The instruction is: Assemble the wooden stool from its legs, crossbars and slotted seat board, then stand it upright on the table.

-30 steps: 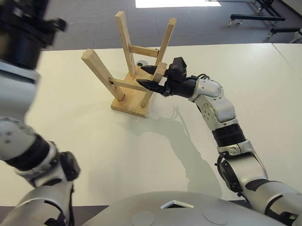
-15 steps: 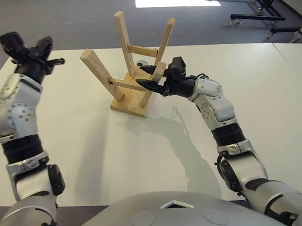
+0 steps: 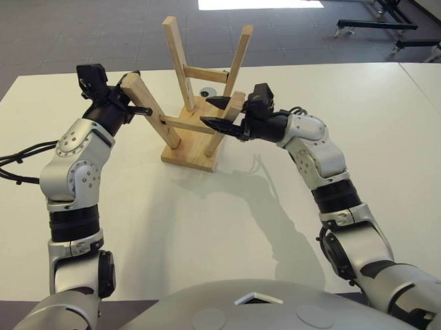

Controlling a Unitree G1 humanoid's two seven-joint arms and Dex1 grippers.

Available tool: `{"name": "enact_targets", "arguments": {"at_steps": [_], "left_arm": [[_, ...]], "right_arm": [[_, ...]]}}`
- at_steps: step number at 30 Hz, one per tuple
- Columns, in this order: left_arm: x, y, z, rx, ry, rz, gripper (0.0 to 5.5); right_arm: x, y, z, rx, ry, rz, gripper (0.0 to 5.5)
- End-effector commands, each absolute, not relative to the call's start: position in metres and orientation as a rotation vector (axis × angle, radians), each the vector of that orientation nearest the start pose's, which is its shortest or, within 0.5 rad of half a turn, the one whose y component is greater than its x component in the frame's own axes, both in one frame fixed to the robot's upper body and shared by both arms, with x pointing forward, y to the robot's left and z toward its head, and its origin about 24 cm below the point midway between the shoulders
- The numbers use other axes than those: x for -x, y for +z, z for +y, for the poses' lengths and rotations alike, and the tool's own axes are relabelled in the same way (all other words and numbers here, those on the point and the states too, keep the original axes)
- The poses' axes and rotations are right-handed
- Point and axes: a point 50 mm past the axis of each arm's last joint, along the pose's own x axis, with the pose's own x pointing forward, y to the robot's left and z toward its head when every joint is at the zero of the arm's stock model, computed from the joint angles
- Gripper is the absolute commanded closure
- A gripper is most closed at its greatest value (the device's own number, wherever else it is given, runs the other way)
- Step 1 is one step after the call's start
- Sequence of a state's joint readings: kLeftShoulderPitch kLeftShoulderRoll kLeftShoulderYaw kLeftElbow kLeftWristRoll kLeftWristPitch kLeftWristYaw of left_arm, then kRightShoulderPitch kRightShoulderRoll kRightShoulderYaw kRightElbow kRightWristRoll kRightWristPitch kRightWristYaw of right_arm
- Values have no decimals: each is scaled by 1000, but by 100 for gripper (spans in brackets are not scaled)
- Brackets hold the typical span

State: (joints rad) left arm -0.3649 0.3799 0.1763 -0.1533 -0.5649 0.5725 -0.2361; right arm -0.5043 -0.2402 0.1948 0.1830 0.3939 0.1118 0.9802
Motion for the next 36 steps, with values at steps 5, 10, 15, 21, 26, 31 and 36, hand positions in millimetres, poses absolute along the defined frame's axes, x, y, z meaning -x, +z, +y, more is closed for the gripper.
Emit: {"name": "enact_targets", "arguments": {"at_steps": [5, 10, 15, 21, 26, 31, 36], "left_arm": [[-306, 156, 246, 125, -228, -5, 548], [-306, 147, 227, 138, -293, 5, 548], [-293, 141, 155, 155, -494, 16, 548], [-280, 134, 124, 146, -568, 42, 548], [-284, 134, 144, 143, -492, 39, 548], [-284, 133, 151, 159, -458, 40, 548], [-281, 125, 160, 163, -422, 59, 548]], "right_arm": [[-296, 90, -83, 13, 1287, 67, 345], [-298, 88, -82, 21, 1279, 109, 345], [-296, 82, -82, 38, 1285, 177, 345], [-290, 70, -86, 87, 1290, 301, 345], [-288, 69, -85, 52, 1288, 303, 345], [-292, 80, -81, -34, 1274, 226, 345], [-295, 93, -79, -133, 1282, 123, 345]]}}
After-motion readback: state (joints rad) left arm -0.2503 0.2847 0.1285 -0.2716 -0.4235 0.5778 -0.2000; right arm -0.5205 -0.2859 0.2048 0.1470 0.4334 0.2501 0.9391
